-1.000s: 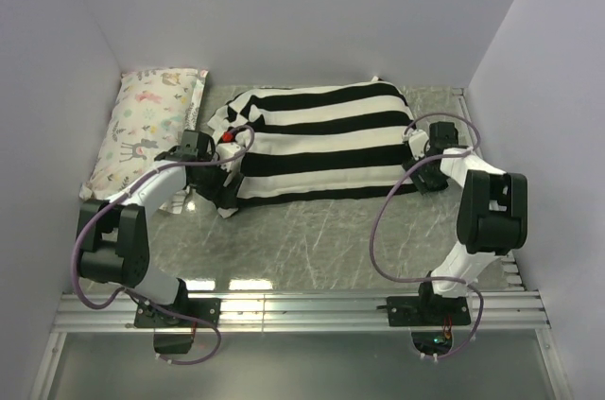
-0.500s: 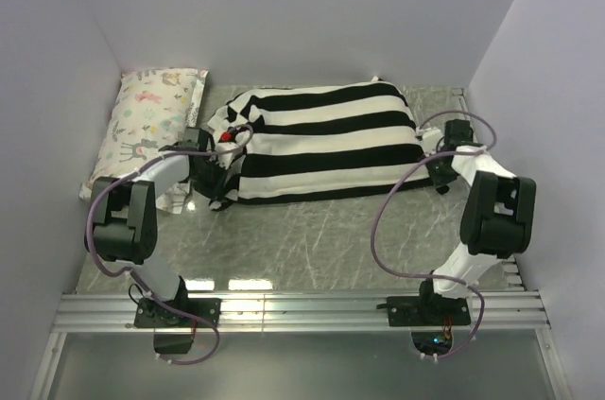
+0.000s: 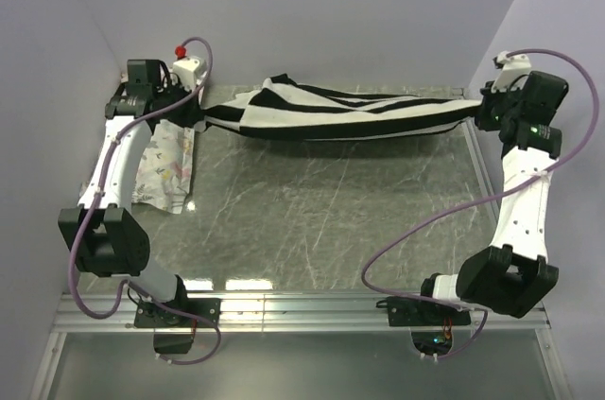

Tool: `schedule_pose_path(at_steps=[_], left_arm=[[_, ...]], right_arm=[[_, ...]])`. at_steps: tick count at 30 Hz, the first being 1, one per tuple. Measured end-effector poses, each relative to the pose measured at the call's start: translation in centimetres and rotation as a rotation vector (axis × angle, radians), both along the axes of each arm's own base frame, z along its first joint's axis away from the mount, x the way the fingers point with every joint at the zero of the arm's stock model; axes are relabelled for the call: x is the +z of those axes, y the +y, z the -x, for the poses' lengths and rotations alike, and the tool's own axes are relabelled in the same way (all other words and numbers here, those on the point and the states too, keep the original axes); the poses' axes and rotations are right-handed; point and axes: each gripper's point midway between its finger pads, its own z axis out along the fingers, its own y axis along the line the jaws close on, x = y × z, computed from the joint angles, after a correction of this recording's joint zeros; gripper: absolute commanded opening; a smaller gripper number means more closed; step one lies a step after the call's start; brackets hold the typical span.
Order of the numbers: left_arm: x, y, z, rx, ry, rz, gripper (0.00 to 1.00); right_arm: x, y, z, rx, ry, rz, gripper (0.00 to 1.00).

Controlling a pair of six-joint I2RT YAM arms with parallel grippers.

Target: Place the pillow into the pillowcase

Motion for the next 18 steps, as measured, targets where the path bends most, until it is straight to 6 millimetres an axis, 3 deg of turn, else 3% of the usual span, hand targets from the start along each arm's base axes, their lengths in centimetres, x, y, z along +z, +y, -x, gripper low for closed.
schedule_pose_path(at_steps=[5,8,11,15,18], left_arm=[[5.1,0.9,0.2,0.072,-0.103,0.094,0.0],[9.8,2.0,1.2,0.116,-0.227,0.144,0.0],[15.8,2.4,4.0,0.13,-0.405,0.153,0.0],[22.3,2.1,8.0,0.125,-0.618,0.149,0.0],[24.3,2.0,8.9,0.117,-0.694,0.144,0.01]], right_arm=[[5.1,-0.9,0.8,-0.069,-0.108,-0.043,0.0],[9.0,-1.0,1.7,-0.091,-0.197,-0.063,0.0],[13.0,-0.4,3.9,-0.114,-0.303,-0.041,0.0],[17.4,-0.6,6.9,-0.178,-0.433,0.027,0.0],[18.6,-1.3,7.5,-0.22,-0.476,0.056,0.0]])
